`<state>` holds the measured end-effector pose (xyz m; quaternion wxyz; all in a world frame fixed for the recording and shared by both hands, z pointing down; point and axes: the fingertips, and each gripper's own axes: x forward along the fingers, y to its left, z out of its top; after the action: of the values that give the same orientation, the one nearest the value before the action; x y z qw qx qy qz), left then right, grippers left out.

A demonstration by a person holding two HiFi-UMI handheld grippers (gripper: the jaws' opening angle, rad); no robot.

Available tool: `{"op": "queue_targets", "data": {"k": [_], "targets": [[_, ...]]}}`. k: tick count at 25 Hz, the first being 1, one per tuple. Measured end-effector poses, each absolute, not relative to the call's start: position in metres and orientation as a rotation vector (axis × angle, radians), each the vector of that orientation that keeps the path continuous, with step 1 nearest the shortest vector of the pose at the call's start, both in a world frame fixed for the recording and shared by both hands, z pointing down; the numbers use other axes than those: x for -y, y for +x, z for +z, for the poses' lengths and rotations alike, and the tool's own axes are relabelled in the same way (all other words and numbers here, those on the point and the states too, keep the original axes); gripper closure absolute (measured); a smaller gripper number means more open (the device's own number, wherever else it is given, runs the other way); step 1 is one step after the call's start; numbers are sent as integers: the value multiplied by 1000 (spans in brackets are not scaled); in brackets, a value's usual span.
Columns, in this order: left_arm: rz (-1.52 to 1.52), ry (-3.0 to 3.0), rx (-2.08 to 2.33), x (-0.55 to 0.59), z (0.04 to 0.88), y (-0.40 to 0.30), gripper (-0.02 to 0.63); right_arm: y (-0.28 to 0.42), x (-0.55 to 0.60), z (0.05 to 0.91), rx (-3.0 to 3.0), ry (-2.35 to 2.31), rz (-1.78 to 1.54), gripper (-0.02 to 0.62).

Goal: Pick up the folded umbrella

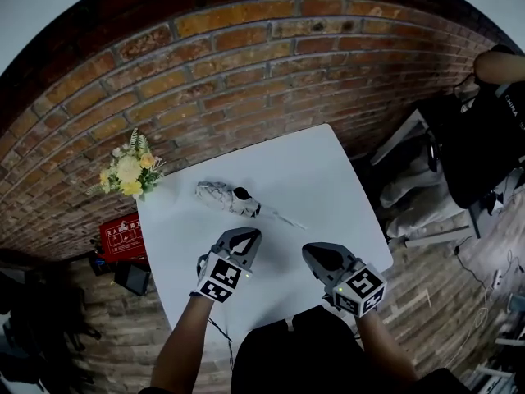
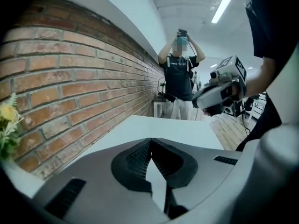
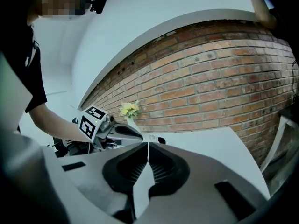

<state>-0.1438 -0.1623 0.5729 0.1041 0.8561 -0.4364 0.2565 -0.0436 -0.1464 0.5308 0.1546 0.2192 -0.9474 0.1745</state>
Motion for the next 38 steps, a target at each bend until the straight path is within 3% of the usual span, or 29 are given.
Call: {"op": "queue_targets", "data": {"k": [20, 25, 38], "targets": [[1451, 2637, 828, 216, 665, -120, 584, -11, 171, 566, 2620, 659, 560, 572], [1526, 2616, 681, 220, 682, -116, 486, -14, 171, 572, 2612, 653, 569, 572], [1832, 2556, 367, 233, 722, -115, 414, -57, 178, 600, 2563, 596, 556, 571]]}}
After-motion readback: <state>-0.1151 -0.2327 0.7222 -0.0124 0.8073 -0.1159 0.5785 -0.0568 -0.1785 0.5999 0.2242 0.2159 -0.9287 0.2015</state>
